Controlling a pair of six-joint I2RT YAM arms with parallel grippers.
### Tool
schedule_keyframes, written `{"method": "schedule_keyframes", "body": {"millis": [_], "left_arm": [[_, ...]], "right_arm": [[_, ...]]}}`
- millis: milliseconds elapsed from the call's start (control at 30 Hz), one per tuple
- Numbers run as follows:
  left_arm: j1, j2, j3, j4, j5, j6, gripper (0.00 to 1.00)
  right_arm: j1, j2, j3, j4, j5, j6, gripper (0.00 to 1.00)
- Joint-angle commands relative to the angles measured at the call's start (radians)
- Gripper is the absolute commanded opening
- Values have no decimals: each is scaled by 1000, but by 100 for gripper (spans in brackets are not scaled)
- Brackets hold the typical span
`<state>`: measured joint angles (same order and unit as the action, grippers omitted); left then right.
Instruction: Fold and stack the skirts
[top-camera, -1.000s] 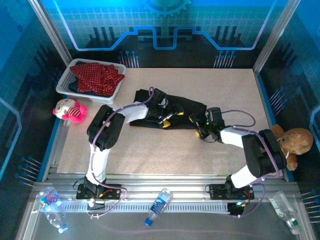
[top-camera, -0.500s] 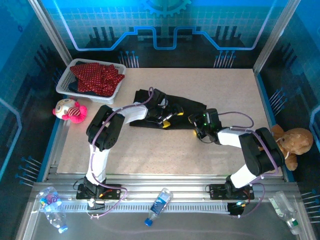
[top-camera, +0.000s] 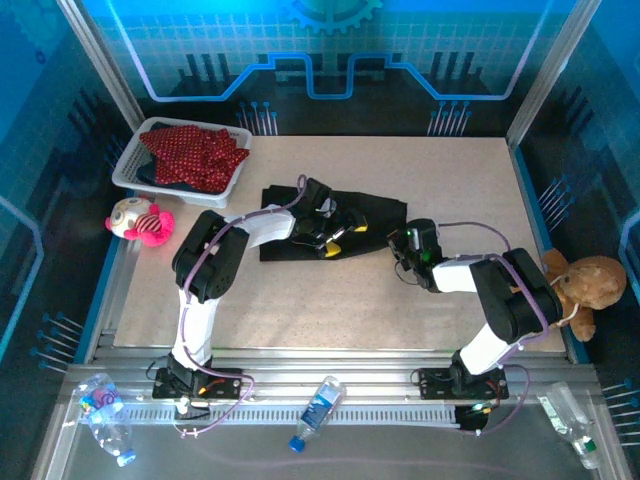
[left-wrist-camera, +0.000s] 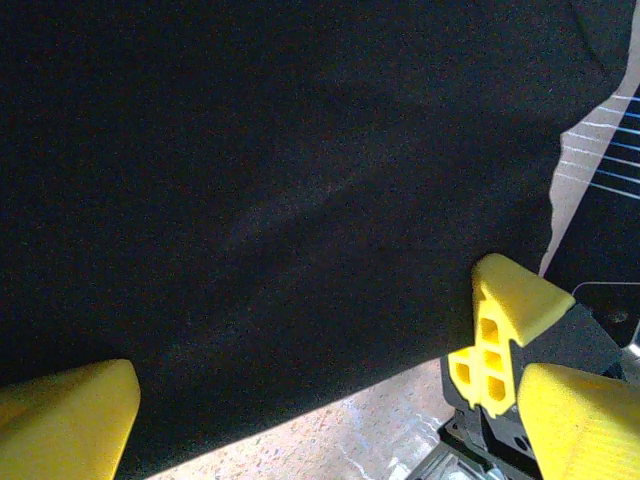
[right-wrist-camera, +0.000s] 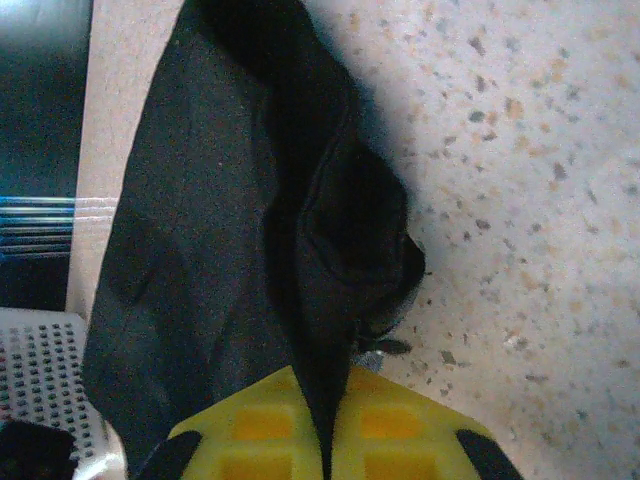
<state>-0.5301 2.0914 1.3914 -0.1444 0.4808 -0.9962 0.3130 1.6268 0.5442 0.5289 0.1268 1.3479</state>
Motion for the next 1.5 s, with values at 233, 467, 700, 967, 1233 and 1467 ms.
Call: {"method": "schedule_keyframes", "body": {"millis": [233,467,700,967,1233,1467], "left_arm": [[162,-299,-108,-192,-123,147,99],[313,-281,-174,-368,-336,316,79],[314,-173,-217,-302,-268,293,32],[318,-180,-247,-267,-245,283,30],[350,-227,-273,-249,-196,274,33],[399,-329,-320,-305,-249,280,49]], "right_arm": [[-3,-25,105,-134,39,-341,0],[-2,-19,221,-240,-32,-611,0],[58,12,403,-404,-104,-981,0],[305,169,730,-716,-67,-1493,0],[459,411,970,-901,-102,-1618,0],[453,455,1023,-909,-133,-1451,0]]}}
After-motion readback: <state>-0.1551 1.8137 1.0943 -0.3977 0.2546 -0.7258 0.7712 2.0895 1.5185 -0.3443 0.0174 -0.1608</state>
